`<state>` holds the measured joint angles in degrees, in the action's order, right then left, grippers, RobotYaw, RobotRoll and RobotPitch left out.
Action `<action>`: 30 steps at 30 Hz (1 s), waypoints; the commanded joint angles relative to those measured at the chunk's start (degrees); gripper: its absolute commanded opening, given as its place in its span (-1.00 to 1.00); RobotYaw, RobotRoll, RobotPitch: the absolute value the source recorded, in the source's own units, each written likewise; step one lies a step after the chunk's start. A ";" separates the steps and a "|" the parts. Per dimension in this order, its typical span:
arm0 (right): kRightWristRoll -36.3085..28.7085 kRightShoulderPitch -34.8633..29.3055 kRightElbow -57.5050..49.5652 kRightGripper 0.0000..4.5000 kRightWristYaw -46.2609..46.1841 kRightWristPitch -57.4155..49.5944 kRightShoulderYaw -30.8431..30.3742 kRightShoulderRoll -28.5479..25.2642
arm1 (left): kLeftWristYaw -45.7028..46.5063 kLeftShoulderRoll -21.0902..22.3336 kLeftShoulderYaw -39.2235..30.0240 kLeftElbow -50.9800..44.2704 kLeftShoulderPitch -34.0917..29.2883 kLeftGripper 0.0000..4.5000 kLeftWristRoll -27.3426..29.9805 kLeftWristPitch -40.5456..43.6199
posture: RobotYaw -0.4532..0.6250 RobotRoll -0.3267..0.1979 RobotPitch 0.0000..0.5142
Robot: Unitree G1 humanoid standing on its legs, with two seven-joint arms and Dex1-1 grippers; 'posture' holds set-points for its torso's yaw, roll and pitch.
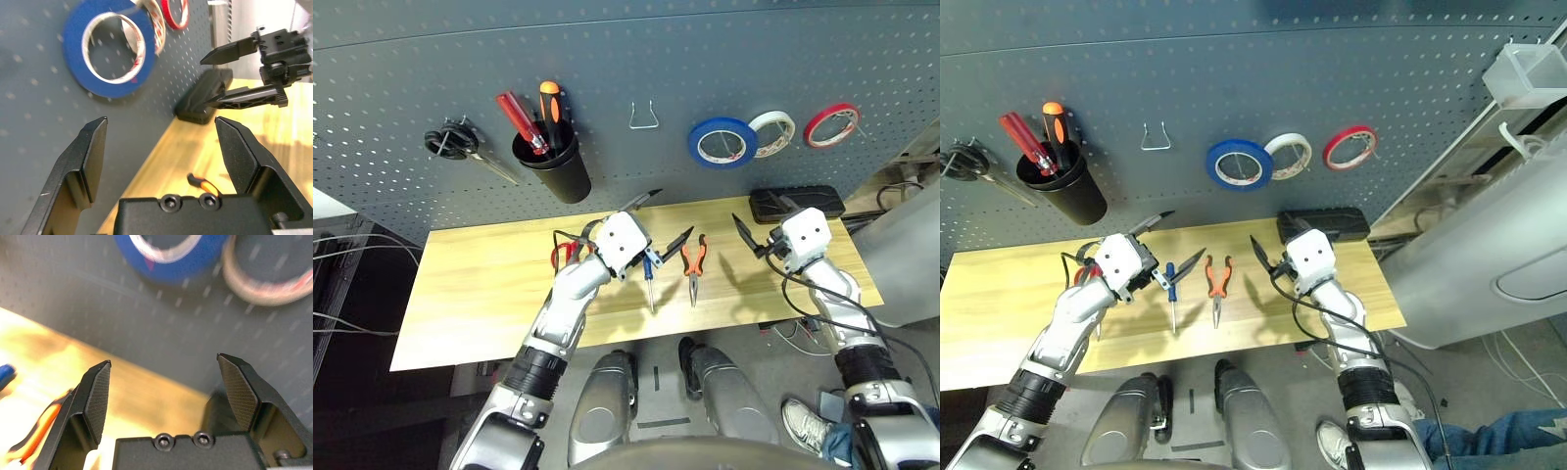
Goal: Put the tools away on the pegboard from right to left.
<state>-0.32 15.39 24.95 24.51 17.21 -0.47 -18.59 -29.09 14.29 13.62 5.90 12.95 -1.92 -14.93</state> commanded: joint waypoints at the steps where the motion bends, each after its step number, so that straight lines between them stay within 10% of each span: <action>1: -2.34 0.68 0.01 0.99 1.76 -10.38 -0.60 1.44 | -0.10 -0.01 0.56 0.75 -1.28 1.00 -0.49 2.50 | -0.03 0.25 -0.14; 12: -6.36 7.91 0.81 0.99 0.00 -40.71 0.56 7.69 | -2.60 1.60 1.73 2.22 -1.18 1.00 -0.97 17.07 | 0.04 0.25 0.01; 30: -7.46 13.37 2.65 0.99 -8.56 -57.22 4.17 9.05 | -2.58 2.86 2.75 -1.01 -4.93 1.00 -1.26 17.50 | 0.09 0.25 0.42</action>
<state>-7.33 29.13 27.06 16.95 -38.20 3.16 -9.89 -31.22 17.08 15.03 5.83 9.50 -2.30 2.10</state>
